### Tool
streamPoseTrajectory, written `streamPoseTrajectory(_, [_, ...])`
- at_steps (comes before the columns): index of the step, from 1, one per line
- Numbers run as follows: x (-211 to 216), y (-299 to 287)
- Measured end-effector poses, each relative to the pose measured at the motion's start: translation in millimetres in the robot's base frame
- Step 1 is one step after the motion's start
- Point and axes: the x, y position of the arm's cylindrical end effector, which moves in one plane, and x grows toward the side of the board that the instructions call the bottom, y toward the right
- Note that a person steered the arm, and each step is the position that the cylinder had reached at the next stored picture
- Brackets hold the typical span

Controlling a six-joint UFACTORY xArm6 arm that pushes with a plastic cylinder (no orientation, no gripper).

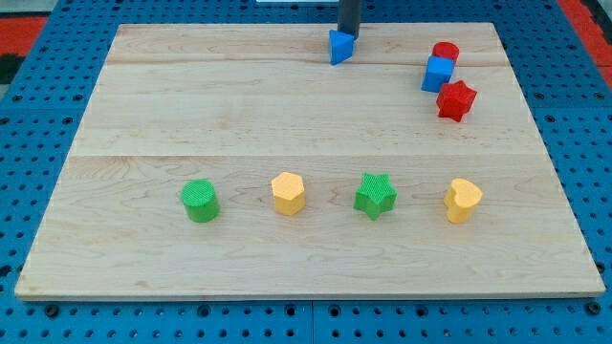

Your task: Point at the red circle

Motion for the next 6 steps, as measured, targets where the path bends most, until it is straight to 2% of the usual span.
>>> streamPoseTrajectory(2, [-5,135])
streamPoseTrajectory(4, [-1,171])
streamPoseTrajectory(6, [43,168])
